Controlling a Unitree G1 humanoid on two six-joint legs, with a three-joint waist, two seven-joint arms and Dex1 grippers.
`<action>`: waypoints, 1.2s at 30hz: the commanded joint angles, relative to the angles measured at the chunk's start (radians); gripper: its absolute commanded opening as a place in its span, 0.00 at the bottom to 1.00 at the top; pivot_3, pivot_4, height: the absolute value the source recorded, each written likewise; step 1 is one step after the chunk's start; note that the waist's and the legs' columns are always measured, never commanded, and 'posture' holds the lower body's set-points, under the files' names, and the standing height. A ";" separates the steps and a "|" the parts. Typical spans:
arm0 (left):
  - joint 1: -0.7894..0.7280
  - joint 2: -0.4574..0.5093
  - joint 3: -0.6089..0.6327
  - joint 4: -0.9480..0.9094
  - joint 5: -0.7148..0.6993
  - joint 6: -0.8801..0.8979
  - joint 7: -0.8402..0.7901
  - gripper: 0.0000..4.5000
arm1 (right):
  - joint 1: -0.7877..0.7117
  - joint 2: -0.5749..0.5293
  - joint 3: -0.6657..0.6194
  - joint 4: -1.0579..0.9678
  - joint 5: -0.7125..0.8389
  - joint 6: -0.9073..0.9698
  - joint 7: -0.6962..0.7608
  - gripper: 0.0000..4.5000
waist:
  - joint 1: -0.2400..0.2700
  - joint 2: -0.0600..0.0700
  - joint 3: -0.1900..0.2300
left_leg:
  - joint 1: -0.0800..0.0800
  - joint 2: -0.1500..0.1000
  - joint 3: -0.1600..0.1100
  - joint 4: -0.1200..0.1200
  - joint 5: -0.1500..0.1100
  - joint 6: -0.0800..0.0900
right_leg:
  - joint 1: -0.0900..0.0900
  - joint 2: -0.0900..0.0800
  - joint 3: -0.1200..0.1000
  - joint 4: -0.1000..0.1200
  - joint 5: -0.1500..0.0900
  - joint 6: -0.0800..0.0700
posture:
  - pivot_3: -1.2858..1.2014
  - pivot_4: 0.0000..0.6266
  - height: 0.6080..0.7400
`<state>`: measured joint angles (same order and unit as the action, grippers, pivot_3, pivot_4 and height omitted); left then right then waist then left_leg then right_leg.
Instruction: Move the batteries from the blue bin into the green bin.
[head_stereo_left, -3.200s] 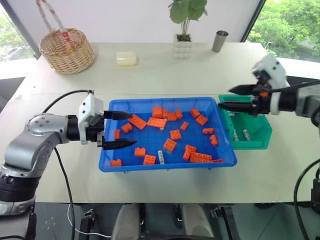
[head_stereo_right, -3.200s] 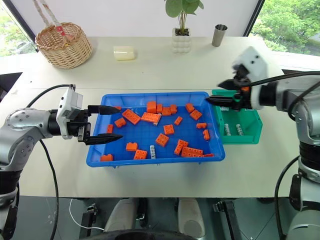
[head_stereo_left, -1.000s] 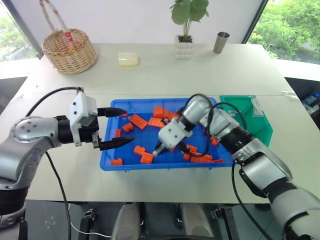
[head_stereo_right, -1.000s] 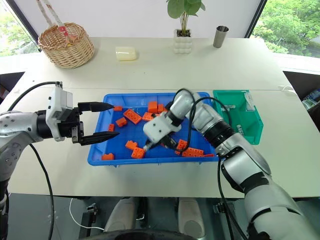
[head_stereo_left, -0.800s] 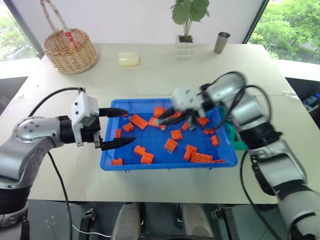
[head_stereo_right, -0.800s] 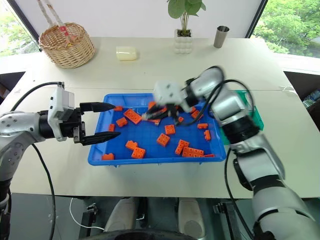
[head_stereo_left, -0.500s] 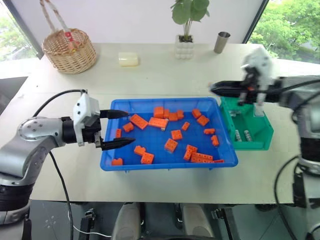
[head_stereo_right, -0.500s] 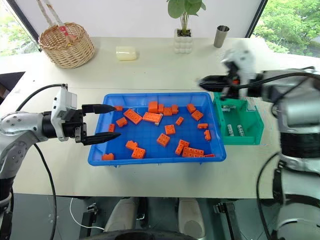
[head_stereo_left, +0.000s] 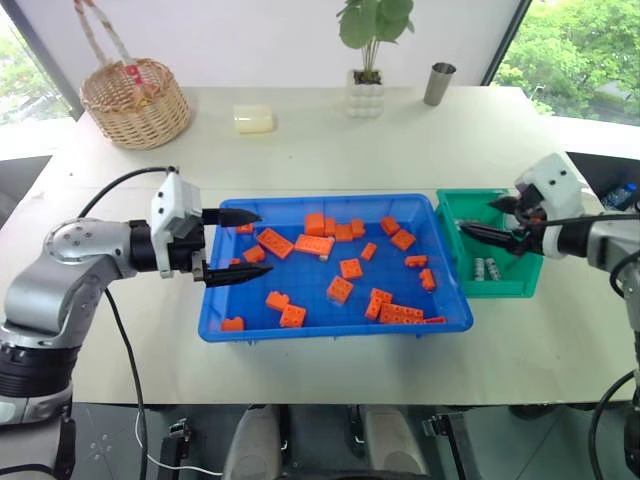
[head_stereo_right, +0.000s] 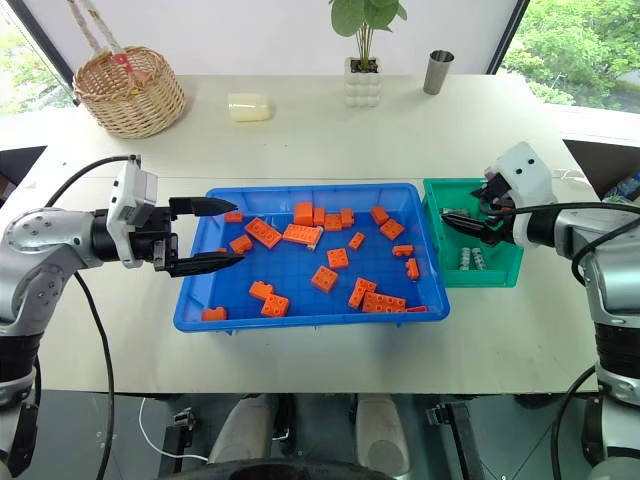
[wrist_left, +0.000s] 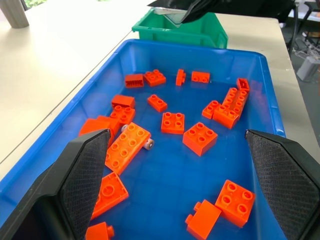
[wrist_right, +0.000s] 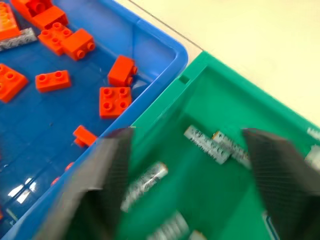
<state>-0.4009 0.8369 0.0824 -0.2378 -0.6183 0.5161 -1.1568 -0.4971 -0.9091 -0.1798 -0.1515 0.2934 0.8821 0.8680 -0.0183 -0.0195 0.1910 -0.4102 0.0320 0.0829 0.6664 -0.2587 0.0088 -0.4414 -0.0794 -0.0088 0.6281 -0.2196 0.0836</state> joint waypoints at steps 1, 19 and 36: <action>-0.004 0.002 0.012 -0.029 0.000 -0.015 0.000 1.00 | -0.139 0.061 0.001 -0.055 0.097 0.090 -0.023 0.77 | -0.005 0.000 0.000 | 0.000 0.000 0.000 0.000 0.000 0.000 | 0.000 0.000 0.000 0.000 0.000 0.000 | 0.52 0.24 0.97; 0.040 0.017 0.054 -0.106 -0.024 0.031 0.055 1.00 | -0.275 0.396 0.514 0.039 -0.021 -0.050 -0.102 0.77 | 0.001 -0.001 0.000 | -0.003 0.000 -0.002 0.001 0.000 0.001 | -0.001 0.001 -0.001 0.000 0.001 0.002 | 0.52 0.24 0.97; 0.077 0.017 0.086 -0.144 -0.033 0.042 0.089 1.00 | -0.403 0.523 0.593 0.482 -0.192 -0.301 0.025 0.77 | 0.000 -0.001 0.000 | -0.003 0.000 -0.001 0.000 0.000 0.000 | -0.001 0.001 -0.001 0.001 0.002 0.003 | 0.52 0.24 0.97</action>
<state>-0.3246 0.8449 0.1351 -0.3559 -0.6395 0.5623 -1.0732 -0.8699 -0.3895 0.4299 0.3302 0.1185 0.6021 0.8894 -0.0179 -0.0201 0.1907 -0.4134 0.0320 0.0818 0.6668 -0.2588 0.0093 -0.4426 -0.0784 -0.0102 0.6291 -0.2176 0.0867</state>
